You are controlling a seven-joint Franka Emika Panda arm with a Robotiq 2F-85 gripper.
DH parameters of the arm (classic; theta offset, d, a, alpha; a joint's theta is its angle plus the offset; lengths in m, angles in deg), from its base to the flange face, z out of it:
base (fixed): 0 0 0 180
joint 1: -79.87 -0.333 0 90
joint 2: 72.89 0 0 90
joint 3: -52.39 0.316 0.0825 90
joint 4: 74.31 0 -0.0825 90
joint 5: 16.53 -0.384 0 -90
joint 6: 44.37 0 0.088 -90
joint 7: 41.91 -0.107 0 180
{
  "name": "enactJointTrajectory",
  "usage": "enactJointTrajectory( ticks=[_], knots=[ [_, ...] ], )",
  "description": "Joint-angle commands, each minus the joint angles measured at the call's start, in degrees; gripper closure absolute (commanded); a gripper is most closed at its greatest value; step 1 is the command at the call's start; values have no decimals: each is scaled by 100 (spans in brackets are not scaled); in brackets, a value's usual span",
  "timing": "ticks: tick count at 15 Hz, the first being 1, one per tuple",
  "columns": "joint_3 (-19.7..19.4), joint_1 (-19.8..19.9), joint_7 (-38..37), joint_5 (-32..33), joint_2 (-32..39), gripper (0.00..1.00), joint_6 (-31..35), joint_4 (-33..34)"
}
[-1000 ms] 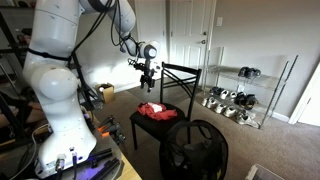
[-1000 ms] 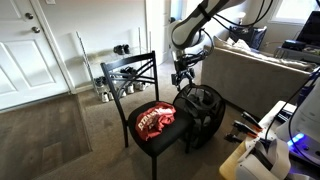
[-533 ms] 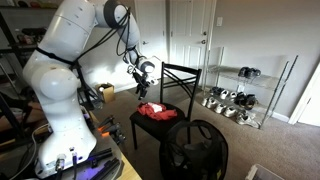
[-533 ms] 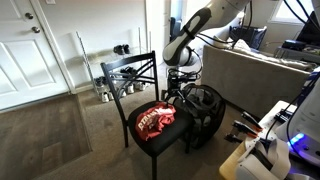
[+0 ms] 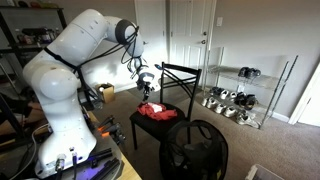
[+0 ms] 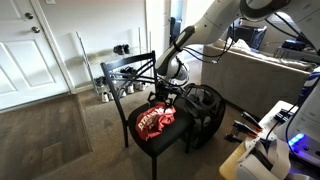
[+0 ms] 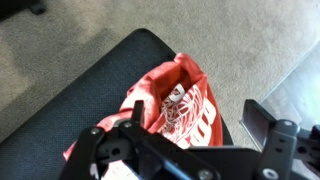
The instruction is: Take the shirt off of the chair and put it into the laundry basket
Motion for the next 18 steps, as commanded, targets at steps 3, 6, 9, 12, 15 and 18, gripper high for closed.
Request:
enactJointTrajectory(
  ticks=[3,6,9,12,15,18],
  knots=[
    [-167,-250,-686,-477,463,0,1104,252],
    [-328,-344,-1251,-484,631,0,1155,297],
    [-388,-369,-1606,-471,703,0,1096,330],
    [-401,-366,-1849,-439,752,0,1111,365],
    [-337,-318,-1917,-472,829,0,1222,427],
    [-388,-368,-2054,-460,953,0,1361,515]
  ],
)
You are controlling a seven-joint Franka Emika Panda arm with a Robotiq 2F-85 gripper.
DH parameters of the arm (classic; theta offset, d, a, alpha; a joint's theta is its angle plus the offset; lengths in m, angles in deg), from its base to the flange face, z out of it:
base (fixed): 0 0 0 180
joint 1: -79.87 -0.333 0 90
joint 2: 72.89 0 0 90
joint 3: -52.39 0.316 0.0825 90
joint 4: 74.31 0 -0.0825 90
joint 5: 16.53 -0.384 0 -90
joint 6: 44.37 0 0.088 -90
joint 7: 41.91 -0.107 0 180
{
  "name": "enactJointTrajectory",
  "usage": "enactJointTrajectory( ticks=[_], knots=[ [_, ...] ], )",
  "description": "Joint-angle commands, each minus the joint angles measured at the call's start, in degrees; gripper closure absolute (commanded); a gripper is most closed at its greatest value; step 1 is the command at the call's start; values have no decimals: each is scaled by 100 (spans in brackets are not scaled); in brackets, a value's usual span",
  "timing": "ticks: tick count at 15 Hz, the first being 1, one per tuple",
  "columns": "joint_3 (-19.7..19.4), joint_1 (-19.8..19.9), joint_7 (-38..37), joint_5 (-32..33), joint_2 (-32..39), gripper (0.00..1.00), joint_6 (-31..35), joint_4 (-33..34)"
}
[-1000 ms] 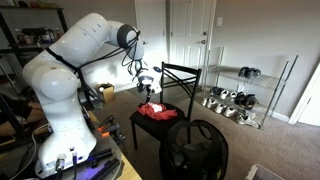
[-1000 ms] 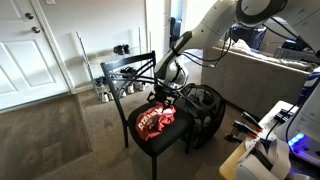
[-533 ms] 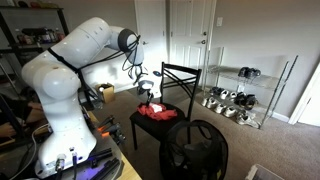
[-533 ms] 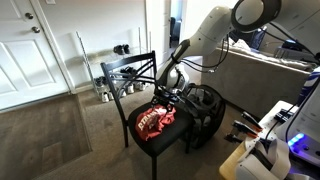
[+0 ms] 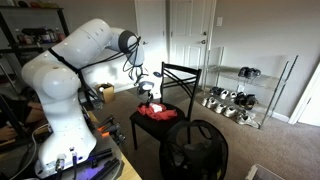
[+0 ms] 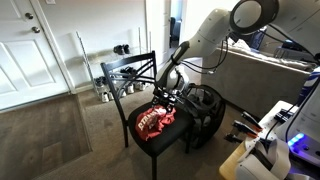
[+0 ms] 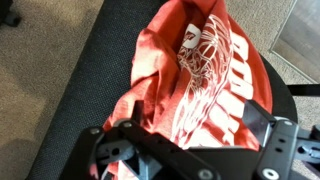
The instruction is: Take the shirt off of the chair and put it into the laundry basket
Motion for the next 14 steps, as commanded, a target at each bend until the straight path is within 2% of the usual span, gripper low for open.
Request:
enactJointTrajectory(
  ticks=[1,2,3,4,11,14],
  knots=[
    [-36,-70,-268,-109,209,0,325,147],
    [-50,-74,-339,-118,262,0,412,176],
    [-19,-43,-359,-133,298,25,498,191],
    [1,-21,-364,-119,329,26,536,207],
    [77,33,-481,-129,420,74,707,278],
    [341,269,-257,-271,190,92,753,20]
  ],
)
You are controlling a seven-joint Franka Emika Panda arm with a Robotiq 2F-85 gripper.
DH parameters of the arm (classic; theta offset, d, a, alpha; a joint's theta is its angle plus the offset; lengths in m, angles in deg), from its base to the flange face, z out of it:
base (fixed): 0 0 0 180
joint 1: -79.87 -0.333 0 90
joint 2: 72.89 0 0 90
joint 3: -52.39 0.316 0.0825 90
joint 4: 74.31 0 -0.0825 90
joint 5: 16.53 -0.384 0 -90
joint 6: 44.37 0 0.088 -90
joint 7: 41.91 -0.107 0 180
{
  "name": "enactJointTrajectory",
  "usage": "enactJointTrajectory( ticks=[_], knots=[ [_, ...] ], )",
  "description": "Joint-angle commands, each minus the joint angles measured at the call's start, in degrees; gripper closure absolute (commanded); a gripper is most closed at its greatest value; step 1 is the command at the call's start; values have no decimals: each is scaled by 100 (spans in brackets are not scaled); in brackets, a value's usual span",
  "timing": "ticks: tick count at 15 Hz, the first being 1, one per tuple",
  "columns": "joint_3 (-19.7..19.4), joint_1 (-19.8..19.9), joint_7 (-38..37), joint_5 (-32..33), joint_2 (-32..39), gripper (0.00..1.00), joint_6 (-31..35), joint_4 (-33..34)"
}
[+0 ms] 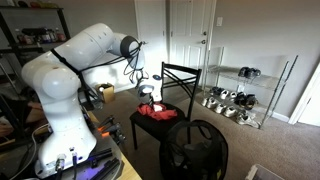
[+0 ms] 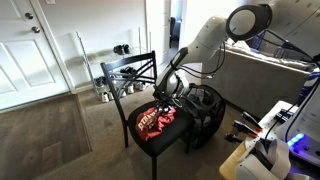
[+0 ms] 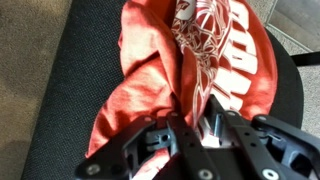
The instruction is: Take the shirt off of the chair and put it into the laundry basket
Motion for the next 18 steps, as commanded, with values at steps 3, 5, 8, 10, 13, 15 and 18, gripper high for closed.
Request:
enactJointTrajectory(
  ticks=[3,5,8,10,13,15,18],
  knots=[
    [681,610,483,-453,-602,100,148,-695],
    [1075,1011,977,-800,-1038,100,310,-1202],
    [1924,1851,1741,-1281,-1605,99,960,-1933],
    [2633,2578,2275,-1675,-1890,99,1284,-2304],
    [3821,3763,3038,-2265,-1983,99,1781,-2565],
    [4695,4586,3553,-2596,-1860,99,2336,-2650],
    [5965,5685,3610,-2518,-1390,99,3833,-2596]
  ],
)
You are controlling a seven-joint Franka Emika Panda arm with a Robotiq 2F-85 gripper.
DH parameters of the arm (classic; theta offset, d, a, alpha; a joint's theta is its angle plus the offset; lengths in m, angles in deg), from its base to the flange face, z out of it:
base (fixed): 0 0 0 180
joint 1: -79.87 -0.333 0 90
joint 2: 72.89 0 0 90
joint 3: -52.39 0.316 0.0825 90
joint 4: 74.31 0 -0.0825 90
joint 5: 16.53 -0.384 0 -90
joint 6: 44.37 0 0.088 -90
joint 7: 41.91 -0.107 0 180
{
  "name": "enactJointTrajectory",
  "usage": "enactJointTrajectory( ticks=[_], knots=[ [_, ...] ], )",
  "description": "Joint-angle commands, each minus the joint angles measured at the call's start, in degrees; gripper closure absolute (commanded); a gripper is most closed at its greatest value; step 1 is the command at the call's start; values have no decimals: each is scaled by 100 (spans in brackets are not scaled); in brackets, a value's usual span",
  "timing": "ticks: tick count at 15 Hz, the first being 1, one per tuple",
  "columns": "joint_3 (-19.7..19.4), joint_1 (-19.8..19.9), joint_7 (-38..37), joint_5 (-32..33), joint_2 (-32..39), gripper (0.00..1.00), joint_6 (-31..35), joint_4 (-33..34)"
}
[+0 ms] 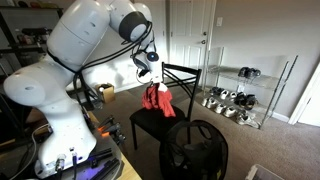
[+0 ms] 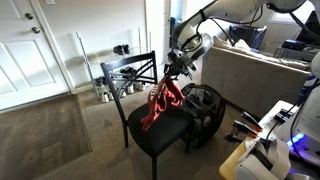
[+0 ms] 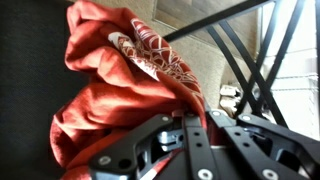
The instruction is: Take the shirt off of the chair and put it into the laundry basket
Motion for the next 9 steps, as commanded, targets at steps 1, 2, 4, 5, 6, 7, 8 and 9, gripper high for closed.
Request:
enactJointTrajectory(
  ticks=[1,2,4,5,6,7,8,9],
  knots=[
    [1460,1303,-149,427,515,99,1569,-234],
    [747,1042,-1046,691,-443,99,867,-339],
    [745,1327,-1470,1087,-558,99,786,-364],
    [631,1365,-1743,1245,-711,99,755,-387],
    [475,1354,-1999,1340,-895,99,737,-420],
    [355,1355,-2234,1450,-1020,99,729,-450],
    [401,1508,-2379,1555,-1012,99,719,-536],
    [515,1673,-2514,1693,-976,99,711,-631]
  ],
)
